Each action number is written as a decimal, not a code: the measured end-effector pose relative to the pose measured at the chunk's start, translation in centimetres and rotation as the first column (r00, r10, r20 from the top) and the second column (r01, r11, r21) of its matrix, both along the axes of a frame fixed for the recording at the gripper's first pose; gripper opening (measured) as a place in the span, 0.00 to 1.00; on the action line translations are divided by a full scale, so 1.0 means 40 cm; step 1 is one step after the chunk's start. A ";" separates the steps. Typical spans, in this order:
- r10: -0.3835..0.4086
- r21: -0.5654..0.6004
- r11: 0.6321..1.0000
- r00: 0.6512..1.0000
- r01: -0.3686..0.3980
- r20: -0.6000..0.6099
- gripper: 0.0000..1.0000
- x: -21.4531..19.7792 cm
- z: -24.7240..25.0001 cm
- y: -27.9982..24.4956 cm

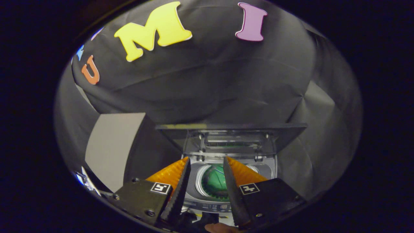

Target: Put the clothes into the washing machine and then close the washing machine lid.

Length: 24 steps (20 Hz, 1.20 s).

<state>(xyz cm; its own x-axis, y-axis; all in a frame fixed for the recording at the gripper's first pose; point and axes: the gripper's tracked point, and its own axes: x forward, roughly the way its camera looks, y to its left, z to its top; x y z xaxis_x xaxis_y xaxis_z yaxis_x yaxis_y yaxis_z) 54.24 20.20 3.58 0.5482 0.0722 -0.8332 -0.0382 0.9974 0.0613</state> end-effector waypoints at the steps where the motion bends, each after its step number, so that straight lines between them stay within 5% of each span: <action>1: -0.003 -0.011 1.000 1.000 0.003 0.025 0.64 0.024 0.024 -0.006; 5: 0.026 -0.010 1.000 0.996 -0.026 0.085 0.64 0.111 0.069 0.007; 8: 0.026 -0.025 0.999 0.995 -0.024 0.101 0.83 0.176 0.077 0.012; 16: 0.010 -0.025 1.000 0.996 -0.008 0.084 0.83 0.272 -0.013 0.003; 24: -0.017 -0.034 0.999 0.994 0.021 0.107 0.83 0.223 -0.069 -0.017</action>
<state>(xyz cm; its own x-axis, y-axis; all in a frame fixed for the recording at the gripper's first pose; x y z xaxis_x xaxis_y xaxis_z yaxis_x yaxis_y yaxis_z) 63.15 19.54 0.83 0.6351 0.0329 -0.7717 -0.0238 0.9995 0.0231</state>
